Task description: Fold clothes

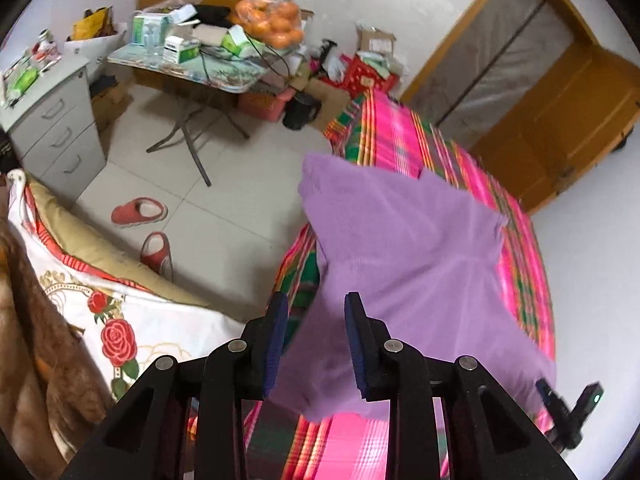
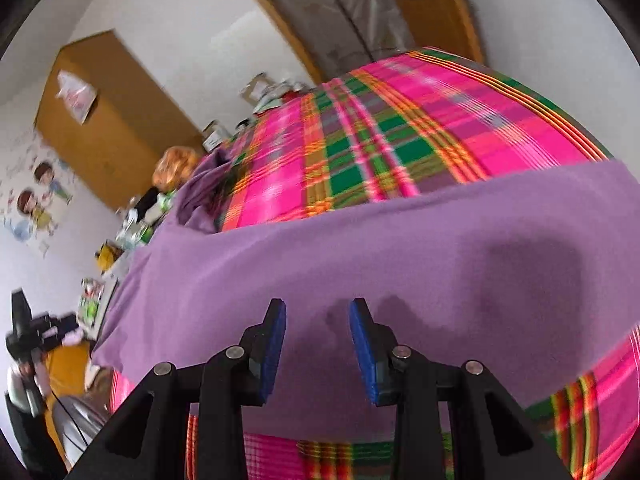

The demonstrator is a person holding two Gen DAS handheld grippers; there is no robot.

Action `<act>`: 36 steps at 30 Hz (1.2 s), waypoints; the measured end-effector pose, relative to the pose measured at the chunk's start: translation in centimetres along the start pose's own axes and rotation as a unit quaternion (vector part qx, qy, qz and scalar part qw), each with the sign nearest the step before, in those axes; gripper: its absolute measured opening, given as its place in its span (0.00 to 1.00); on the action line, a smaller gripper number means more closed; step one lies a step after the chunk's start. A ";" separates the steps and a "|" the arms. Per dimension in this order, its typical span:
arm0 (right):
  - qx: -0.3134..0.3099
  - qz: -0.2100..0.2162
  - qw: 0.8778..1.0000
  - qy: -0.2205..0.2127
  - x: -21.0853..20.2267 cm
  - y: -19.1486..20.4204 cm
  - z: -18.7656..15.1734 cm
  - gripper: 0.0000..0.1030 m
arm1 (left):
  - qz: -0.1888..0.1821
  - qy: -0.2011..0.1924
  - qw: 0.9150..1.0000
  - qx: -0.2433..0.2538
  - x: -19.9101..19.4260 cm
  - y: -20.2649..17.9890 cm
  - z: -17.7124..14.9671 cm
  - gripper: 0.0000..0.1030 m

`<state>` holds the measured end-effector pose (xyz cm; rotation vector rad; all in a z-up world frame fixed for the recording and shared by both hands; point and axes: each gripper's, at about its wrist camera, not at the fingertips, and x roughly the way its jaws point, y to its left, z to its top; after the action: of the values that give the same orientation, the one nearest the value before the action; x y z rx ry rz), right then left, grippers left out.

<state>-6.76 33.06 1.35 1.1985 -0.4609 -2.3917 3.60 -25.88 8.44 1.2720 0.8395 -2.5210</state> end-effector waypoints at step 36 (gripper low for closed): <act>0.080 0.099 0.989 0.081 24.2 10.0 16.7 0.39 | -0.125 0.042 0.989 0.065 9.0 -9.8 2.9 0.50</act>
<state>-31.12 13.94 -0.71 1.3359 -0.6967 -2.1042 -7.87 -18.78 6.58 1.3995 0.9183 -2.7761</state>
